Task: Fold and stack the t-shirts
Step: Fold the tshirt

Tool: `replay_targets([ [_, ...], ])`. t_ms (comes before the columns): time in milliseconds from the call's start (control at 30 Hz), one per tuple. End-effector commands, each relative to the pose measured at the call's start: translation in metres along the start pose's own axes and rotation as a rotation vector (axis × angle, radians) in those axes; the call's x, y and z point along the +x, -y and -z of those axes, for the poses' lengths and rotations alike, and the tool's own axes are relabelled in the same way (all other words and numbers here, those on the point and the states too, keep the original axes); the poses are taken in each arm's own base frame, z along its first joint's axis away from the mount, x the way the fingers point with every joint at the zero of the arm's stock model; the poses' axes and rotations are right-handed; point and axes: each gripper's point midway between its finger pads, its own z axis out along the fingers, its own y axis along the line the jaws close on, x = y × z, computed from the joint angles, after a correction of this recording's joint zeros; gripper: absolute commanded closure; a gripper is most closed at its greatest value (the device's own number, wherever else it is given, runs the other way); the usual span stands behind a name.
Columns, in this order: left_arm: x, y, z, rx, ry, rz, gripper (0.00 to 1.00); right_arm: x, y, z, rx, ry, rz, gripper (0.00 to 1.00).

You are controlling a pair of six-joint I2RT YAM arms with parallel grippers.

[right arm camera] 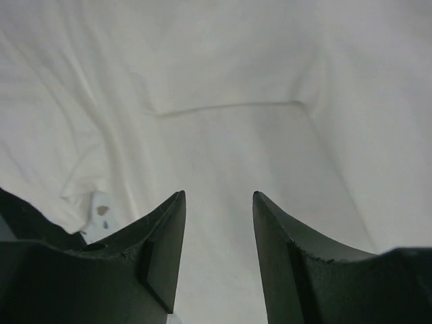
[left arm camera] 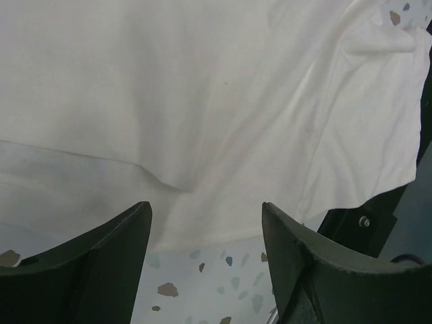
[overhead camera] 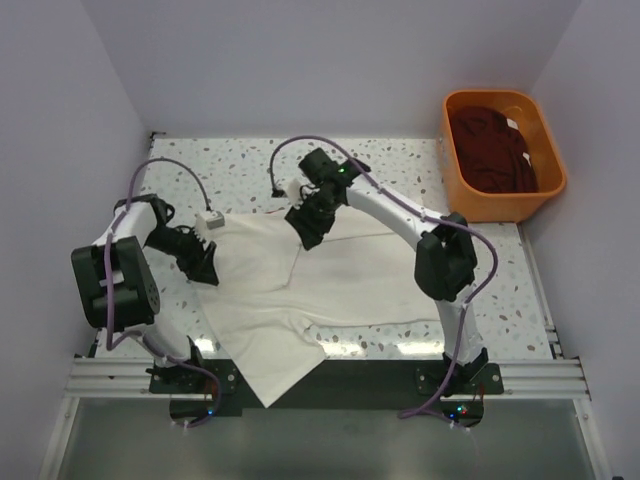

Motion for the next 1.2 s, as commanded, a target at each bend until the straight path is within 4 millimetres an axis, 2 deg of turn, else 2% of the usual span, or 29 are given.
replay_targets([
  [0,-0.006,0.014,0.006,-0.045,0.061,-0.224,0.28,-0.009,-0.039,-0.033,-0.150,-0.001,-0.187,0.52],
  [33,-0.011,0.007,0.007,-0.098,0.072,-0.270,0.27,-0.008,-0.045,-0.040,-0.171,-0.008,-0.217,0.51],
  [100,-0.004,0.007,0.000,-0.122,0.052,-0.293,0.27,-0.005,-0.053,-0.054,-0.186,-0.027,-0.274,0.51],
  [133,-0.009,0.001,0.002,-0.171,0.061,-0.335,0.27,-0.002,-0.055,-0.058,-0.187,-0.034,-0.288,0.50],
  [200,-0.003,0.000,-0.005,-0.190,0.046,-0.355,0.28,0.004,-0.063,-0.067,-0.201,-0.055,-0.344,0.49],
  [400,-0.006,-0.004,-0.015,-0.231,0.039,-0.409,0.32,0.008,-0.079,-0.084,-0.251,-0.083,-0.428,0.50],
  [633,-0.008,-0.006,-0.014,-0.234,0.021,-0.424,0.35,0.010,-0.098,-0.094,-0.316,-0.108,-0.471,0.54],
  [800,-0.002,0.000,-0.015,-0.204,-0.001,-0.448,0.39,0.015,-0.099,-0.102,-0.319,-0.130,-0.489,0.58],
  [1000,-0.003,0.003,-0.015,-0.203,-0.006,-0.469,0.39,0.017,-0.098,-0.110,-0.320,-0.141,-0.504,0.61],
  [1167,-0.001,0.005,-0.025,-0.190,-0.038,-0.485,0.41,0.015,-0.096,-0.112,-0.318,-0.138,-0.502,0.65],
])
